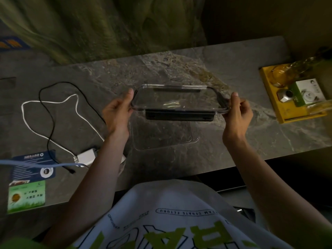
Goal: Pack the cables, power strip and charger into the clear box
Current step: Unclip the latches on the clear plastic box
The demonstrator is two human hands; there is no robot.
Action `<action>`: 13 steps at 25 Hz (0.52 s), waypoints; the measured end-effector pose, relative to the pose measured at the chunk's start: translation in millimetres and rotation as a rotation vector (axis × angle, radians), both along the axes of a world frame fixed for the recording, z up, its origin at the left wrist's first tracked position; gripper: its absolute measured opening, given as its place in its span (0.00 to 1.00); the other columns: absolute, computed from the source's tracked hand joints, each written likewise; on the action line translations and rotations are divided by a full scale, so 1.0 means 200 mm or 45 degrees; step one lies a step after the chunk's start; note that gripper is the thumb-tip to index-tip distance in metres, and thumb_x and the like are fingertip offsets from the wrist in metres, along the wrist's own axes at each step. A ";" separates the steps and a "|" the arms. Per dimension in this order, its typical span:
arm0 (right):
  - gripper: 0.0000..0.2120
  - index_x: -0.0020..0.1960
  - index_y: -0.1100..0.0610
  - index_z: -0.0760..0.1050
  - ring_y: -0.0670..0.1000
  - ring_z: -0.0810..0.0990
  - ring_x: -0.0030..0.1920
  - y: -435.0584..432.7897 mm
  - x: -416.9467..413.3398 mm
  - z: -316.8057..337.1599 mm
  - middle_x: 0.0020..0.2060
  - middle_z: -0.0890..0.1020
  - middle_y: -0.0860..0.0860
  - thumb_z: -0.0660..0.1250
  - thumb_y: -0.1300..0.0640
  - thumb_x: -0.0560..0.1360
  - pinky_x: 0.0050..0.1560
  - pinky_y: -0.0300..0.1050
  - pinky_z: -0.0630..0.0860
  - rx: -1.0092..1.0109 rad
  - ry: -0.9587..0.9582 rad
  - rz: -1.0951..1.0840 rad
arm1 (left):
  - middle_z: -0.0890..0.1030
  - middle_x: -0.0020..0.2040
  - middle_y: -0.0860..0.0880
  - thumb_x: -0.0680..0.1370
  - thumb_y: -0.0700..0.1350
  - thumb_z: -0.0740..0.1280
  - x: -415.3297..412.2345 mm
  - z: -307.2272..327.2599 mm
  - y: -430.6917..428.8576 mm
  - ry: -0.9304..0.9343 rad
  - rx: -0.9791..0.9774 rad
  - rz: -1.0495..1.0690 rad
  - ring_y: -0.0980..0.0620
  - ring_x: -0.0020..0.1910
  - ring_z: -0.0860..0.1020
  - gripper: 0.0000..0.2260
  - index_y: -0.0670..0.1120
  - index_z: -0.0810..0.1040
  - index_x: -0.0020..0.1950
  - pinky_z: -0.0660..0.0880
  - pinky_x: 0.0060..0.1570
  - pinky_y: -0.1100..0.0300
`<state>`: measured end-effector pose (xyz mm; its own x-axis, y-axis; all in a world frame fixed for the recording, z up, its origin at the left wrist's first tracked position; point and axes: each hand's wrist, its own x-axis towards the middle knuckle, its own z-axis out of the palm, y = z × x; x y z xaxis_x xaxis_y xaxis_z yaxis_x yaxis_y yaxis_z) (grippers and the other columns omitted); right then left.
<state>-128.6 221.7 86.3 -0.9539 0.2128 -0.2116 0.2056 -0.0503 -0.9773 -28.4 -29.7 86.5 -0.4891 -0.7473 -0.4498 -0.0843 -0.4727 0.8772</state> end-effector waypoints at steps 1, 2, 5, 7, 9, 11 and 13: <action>0.15 0.36 0.53 0.69 0.51 0.73 0.38 0.00 0.00 0.00 0.35 0.73 0.54 0.67 0.47 0.76 0.41 0.48 0.75 0.014 0.001 -0.013 | 0.81 0.30 0.51 0.73 0.42 0.74 0.00 -0.01 -0.01 -0.001 -0.015 -0.021 0.55 0.36 0.80 0.13 0.45 0.75 0.31 0.79 0.39 0.62; 0.14 0.35 0.53 0.70 0.50 0.73 0.37 0.01 0.00 -0.01 0.34 0.73 0.53 0.67 0.48 0.75 0.41 0.49 0.75 0.029 0.009 -0.027 | 0.81 0.31 0.51 0.73 0.42 0.74 -0.01 -0.01 -0.01 0.001 -0.031 -0.045 0.55 0.35 0.80 0.11 0.44 0.76 0.33 0.79 0.39 0.62; 0.11 0.36 0.54 0.71 0.44 0.73 0.33 0.02 -0.02 -0.01 0.28 0.73 0.45 0.70 0.53 0.74 0.42 0.45 0.75 0.047 0.027 -0.056 | 0.83 0.39 0.50 0.73 0.38 0.73 -0.01 -0.04 -0.01 -0.003 -0.073 -0.097 0.55 0.39 0.81 0.03 0.44 0.80 0.44 0.80 0.46 0.59; 0.08 0.39 0.56 0.72 0.46 0.75 0.33 0.03 -0.04 -0.03 0.29 0.75 0.46 0.71 0.58 0.73 0.43 0.46 0.77 0.039 0.013 -0.057 | 0.84 0.41 0.51 0.72 0.37 0.73 -0.01 -0.06 -0.02 -0.052 -0.128 -0.129 0.56 0.41 0.82 0.07 0.46 0.80 0.48 0.79 0.46 0.61; 0.05 0.42 0.58 0.74 0.47 0.75 0.34 0.05 -0.05 -0.06 0.30 0.77 0.48 0.70 0.63 0.72 0.45 0.47 0.77 0.044 0.011 -0.033 | 0.84 0.40 0.53 0.72 0.36 0.73 -0.01 -0.08 -0.01 -0.074 -0.158 -0.151 0.57 0.42 0.82 0.09 0.48 0.80 0.49 0.78 0.47 0.61; 0.06 0.46 0.61 0.75 0.47 0.76 0.35 0.06 -0.05 -0.08 0.32 0.78 0.48 0.69 0.66 0.70 0.46 0.46 0.76 0.060 0.014 -0.002 | 0.84 0.39 0.54 0.73 0.34 0.71 -0.03 -0.09 -0.01 -0.079 -0.162 -0.160 0.58 0.42 0.82 0.11 0.48 0.79 0.49 0.78 0.51 0.60; 0.09 0.50 0.63 0.76 0.48 0.77 0.39 0.07 -0.05 -0.11 0.35 0.79 0.49 0.69 0.65 0.70 0.46 0.45 0.76 0.045 -0.014 0.007 | 0.84 0.43 0.53 0.73 0.33 0.70 -0.05 -0.10 0.01 -0.103 -0.203 -0.173 0.58 0.44 0.81 0.11 0.47 0.79 0.51 0.77 0.53 0.61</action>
<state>-138.6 235.7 65.0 -0.9527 0.2151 -0.2148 0.2168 -0.0144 -0.9761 -37.7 -27.4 67.3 -0.5573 -0.7417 -0.3733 -0.2110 -0.3083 0.9276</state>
